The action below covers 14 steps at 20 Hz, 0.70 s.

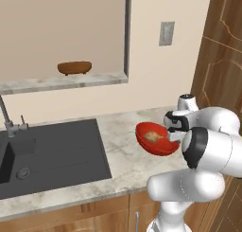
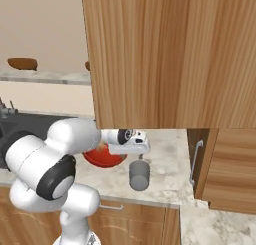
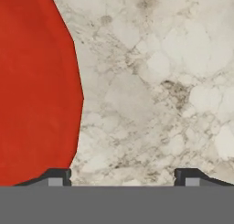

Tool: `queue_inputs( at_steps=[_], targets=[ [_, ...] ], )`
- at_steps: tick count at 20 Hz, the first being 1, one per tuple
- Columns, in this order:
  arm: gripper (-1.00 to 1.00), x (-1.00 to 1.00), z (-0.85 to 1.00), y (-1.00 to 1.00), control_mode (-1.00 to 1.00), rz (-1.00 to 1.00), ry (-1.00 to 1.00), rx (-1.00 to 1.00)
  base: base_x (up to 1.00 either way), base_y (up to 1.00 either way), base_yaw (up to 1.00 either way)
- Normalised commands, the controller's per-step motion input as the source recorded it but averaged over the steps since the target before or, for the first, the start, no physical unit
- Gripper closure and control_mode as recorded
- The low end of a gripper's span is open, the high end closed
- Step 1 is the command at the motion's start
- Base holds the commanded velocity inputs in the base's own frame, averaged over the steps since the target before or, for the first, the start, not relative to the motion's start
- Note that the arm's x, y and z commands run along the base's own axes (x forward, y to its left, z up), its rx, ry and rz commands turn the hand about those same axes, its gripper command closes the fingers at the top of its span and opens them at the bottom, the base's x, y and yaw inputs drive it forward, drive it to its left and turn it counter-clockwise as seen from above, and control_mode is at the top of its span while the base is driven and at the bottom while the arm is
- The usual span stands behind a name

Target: Move the glass cup from next to the sink to the open cabinet. Then, move the bowl with the onion to the fridge to clear the area for faucet cleaning.

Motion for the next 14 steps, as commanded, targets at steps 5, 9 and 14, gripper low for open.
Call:
queue_inputs(
  at_steps=[5,9,14],
  targets=[
    [-1.0,0.0,-0.38,-0.43,-1.0,-0.02,0.04,-0.01,0.0,0.0,0.0],
    [-1.0,-0.09,-0.08,-0.22,-1.0,-0.02,0.02,0.01,0.0,0.0,0.0],
    [-1.0,-0.17,0.09,0.08,-1.0,-0.01,-0.01,0.0,0.0,0.0,0.0]
  ],
)
